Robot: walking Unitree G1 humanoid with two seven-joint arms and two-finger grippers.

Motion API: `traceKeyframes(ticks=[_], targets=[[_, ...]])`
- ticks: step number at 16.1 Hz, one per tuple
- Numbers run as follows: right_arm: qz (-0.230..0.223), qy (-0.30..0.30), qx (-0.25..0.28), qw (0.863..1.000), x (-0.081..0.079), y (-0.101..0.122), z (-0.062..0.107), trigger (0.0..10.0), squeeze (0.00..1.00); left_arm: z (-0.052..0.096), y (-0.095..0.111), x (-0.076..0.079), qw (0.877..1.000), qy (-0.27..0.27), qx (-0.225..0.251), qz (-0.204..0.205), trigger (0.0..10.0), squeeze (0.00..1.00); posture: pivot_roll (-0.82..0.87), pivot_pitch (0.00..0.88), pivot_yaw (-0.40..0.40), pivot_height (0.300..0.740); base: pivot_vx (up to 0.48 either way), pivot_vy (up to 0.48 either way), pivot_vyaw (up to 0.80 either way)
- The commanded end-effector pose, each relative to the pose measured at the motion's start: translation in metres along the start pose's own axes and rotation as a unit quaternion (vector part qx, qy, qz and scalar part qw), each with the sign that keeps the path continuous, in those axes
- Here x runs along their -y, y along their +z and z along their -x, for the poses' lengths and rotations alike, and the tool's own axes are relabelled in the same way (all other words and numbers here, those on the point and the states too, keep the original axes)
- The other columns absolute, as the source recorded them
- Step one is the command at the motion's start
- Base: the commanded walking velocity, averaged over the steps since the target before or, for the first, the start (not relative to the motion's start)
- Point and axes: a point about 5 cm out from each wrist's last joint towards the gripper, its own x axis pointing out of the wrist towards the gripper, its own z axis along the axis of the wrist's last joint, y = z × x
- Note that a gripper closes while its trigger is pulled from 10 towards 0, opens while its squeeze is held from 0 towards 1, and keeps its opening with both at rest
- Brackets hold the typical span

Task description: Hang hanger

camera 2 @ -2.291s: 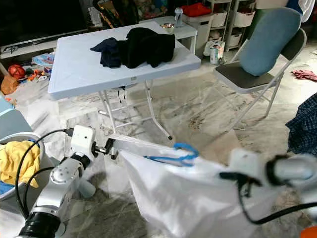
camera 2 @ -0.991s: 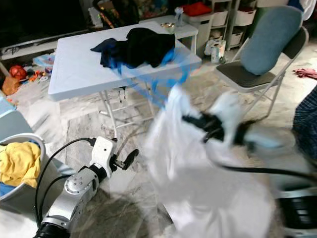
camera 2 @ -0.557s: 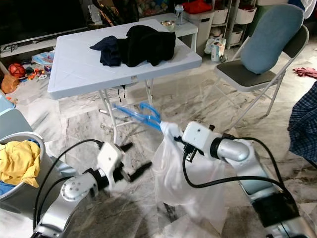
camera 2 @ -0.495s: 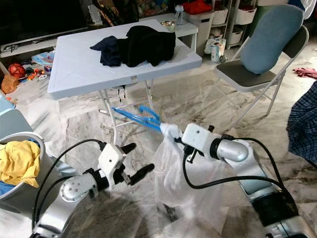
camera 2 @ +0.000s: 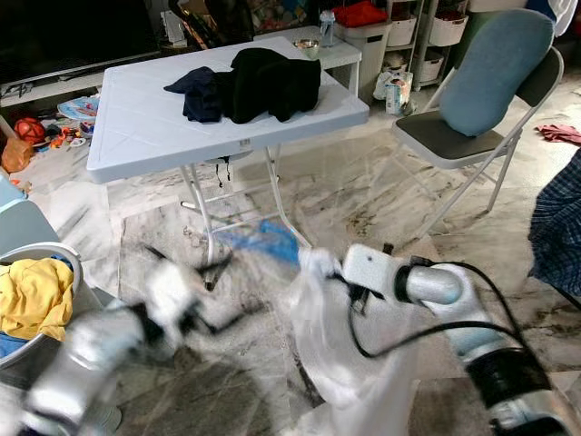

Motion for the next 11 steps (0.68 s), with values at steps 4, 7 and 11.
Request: traceKeyframes(ticks=[4,7,11], targets=[[0.034,0.035,0.023,0.999,0.012,0.007,0.010,10.0,0.00,0.008,-0.008,-0.016,1.000,-0.001,-0.022,-0.017,10.0,1.00,-0.14,0.000,0.055,0.740,0.000,0.000,0.00],[0.041,0.060,0.044,0.996,0.013,0.014,0.012,10.0,0.00,0.003,-0.015,-0.012,0.999,-0.031,-0.025,-0.011,10.0,1.00,-0.15,0.000,0.057,0.740,0.000,0.000,0.00],[0.044,0.099,0.050,0.993,0.013,0.017,0.021,10.0,0.00,-0.006,-0.017,-0.006,0.998,-0.059,-0.018,-0.016,9.8,1.00,-0.15,0.000,0.058,0.740,0.000,0.000,0.00]])
